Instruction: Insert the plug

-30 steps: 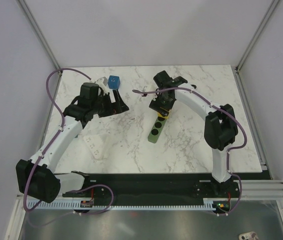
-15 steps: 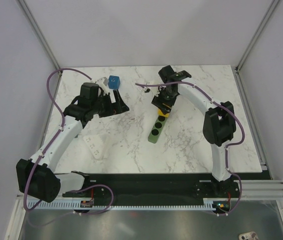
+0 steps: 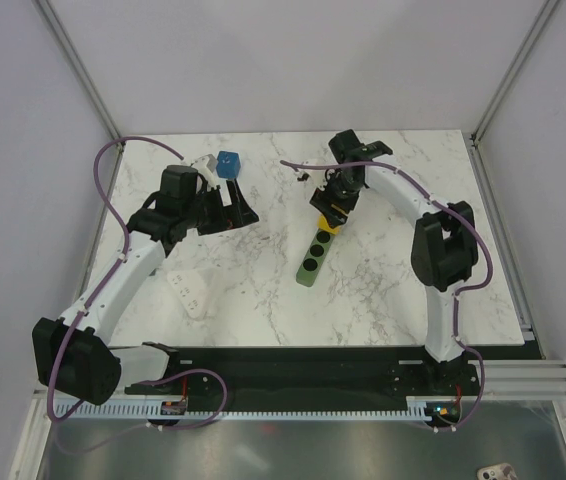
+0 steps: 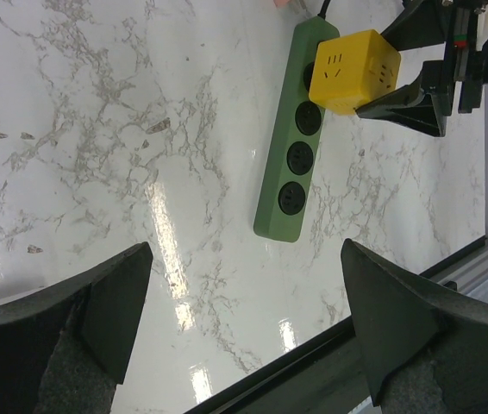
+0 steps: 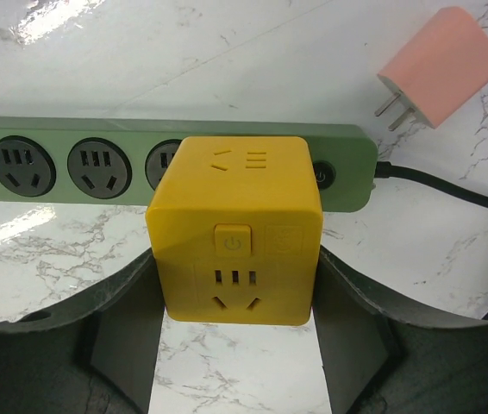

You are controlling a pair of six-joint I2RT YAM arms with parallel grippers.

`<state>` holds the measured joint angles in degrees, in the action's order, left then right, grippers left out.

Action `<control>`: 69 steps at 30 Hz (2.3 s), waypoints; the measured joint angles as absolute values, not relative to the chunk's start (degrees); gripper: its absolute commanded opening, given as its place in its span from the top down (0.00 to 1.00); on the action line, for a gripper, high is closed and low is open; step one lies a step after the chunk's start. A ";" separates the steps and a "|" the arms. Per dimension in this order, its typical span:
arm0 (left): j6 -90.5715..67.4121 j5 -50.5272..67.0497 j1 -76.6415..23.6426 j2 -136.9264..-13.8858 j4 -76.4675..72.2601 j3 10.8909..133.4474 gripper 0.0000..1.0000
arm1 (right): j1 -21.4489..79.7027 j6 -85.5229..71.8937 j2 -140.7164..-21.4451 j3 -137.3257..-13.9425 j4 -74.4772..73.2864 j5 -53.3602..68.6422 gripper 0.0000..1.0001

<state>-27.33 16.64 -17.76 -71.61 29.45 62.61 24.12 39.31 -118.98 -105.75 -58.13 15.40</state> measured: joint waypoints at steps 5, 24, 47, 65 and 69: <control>-27.33 16.69 -17.76 -71.61 29.43 62.61 0.03 | 22.83 39.27 -119.00 -105.67 -57.80 18.22 1.00; -27.33 17.08 -17.76 -71.61 29.45 62.61 0.02 | 24.21 39.05 -118.98 -106.52 -57.78 15.97 1.00; -27.33 17.08 -17.76 -71.61 29.45 62.61 0.02 | 24.34 39.11 -118.98 -106.28 -58.08 14.87 1.00; -27.31 17.10 -17.76 -71.61 29.47 62.61 0.02 | 24.25 38.79 -119.90 -106.13 -57.36 14.24 1.00; -27.31 17.10 -17.76 -71.61 29.45 62.61 0.02 | 24.25 38.59 -119.90 -105.80 -57.01 14.28 1.00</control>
<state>-27.31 17.10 -17.76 -71.61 29.45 62.61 24.25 38.59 -119.90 -105.80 -57.01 14.28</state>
